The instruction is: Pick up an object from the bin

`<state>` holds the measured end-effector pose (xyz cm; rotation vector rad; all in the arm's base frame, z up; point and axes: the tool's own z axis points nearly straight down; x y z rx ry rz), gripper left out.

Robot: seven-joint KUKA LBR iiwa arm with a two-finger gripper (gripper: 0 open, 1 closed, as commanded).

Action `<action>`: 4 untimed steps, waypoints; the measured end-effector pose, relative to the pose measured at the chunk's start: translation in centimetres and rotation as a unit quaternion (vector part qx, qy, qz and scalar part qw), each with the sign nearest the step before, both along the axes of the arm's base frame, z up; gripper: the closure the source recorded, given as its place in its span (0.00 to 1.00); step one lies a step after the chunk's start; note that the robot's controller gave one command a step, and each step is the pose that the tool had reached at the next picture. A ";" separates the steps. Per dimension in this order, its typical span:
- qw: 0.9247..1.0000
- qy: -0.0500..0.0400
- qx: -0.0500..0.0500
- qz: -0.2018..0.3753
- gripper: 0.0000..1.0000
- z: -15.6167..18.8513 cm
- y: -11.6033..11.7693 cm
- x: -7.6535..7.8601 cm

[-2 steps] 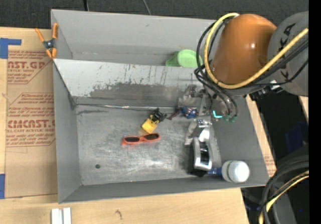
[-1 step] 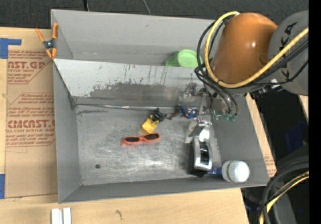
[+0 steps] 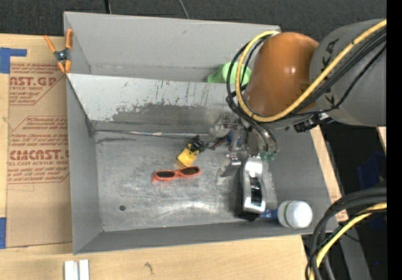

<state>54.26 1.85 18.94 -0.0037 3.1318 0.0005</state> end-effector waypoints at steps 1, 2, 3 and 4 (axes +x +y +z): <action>1.000 0.008 -0.001 0.008 0.00 -1.0 4.4 1.0; 1.000 0.006 0.000 0.027 1.00 -11.0 7.2 2.5; 1.000 -0.006 0.001 0.026 0.00 -11.3 7.2 2.8; 1.000 0.007 0.001 0.027 1.00 -11.3 7.3 2.3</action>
Offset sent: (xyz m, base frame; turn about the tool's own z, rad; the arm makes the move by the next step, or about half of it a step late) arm 0.0216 0.0714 -0.1194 -0.0532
